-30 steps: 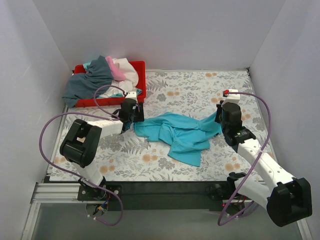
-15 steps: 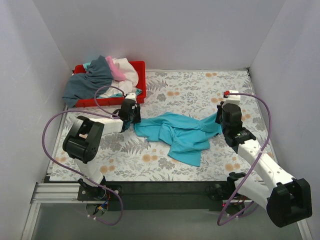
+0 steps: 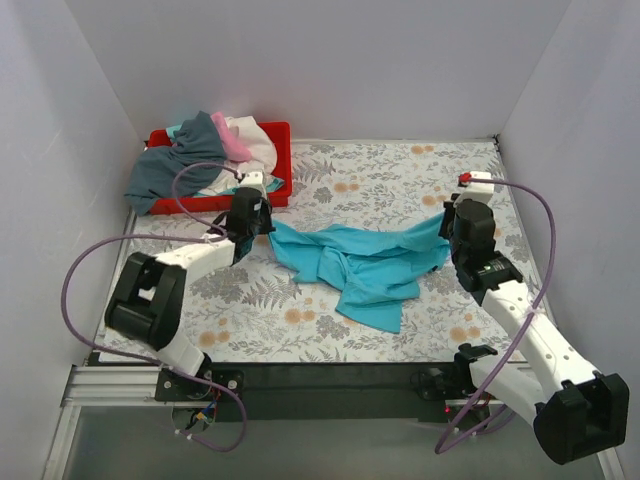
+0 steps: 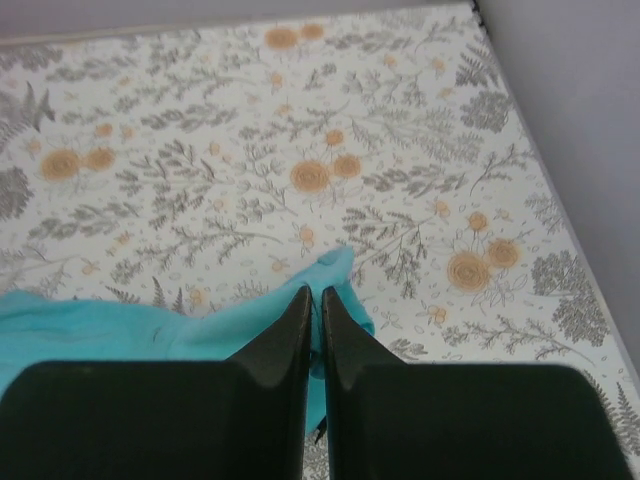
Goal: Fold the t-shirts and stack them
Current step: Flatten the tshirt out
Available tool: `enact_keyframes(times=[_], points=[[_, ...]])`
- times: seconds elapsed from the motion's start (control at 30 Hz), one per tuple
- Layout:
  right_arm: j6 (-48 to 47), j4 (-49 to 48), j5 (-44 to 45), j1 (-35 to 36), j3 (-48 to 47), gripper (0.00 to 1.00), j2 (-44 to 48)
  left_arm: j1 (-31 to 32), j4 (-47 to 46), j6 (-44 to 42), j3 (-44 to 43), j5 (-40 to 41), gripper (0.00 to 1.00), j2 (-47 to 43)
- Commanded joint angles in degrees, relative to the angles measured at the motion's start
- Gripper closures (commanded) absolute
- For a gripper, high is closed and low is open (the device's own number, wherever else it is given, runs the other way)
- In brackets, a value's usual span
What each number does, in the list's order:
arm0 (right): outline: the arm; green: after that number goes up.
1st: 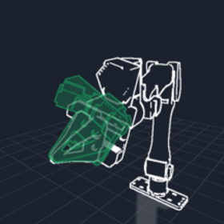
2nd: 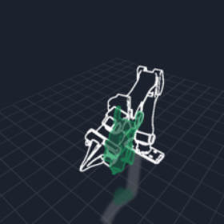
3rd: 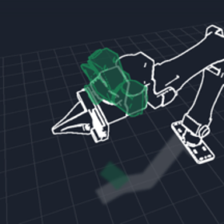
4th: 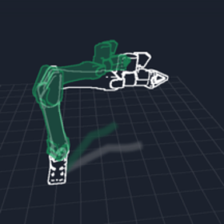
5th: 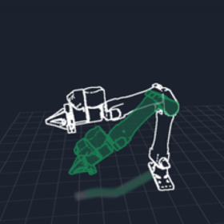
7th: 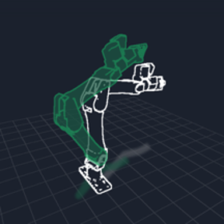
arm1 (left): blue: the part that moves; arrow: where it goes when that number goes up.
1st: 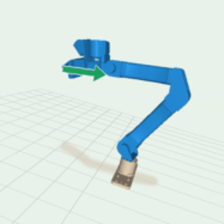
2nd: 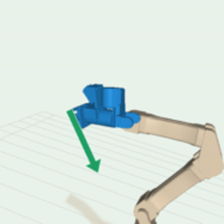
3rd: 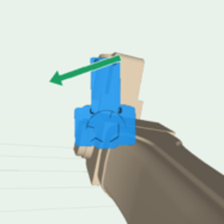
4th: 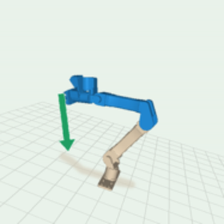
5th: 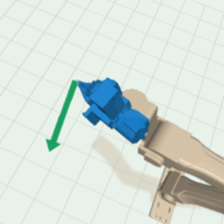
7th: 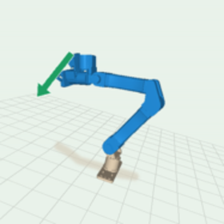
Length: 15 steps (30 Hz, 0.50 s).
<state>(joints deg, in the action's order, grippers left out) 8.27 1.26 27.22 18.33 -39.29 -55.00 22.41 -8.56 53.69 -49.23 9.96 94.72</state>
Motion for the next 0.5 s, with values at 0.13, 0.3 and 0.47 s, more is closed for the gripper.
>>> enact_keyframes(times=[0.13, 0.3, 0.47], points=[[-5.63, 0.41, 3.89, -0.49, -15.09, 0.99, 3.24, -2.99, -1.46, -4.29, -6.13, 3.32, 1.00, -18.42], [-10.79, 1.38, 5.21, -0.57, -25.03, 0.99, -0.01, -5.01, -1.46, -6.67, -10.70, 2.53, 1.00, -23.78], [-15.38, 3.22, 6.61, -0.84, -37.76, 0.99, -3.88, -7.38, -0.06, -8.60, -15.97, -0.02, 1.00, -27.04]])
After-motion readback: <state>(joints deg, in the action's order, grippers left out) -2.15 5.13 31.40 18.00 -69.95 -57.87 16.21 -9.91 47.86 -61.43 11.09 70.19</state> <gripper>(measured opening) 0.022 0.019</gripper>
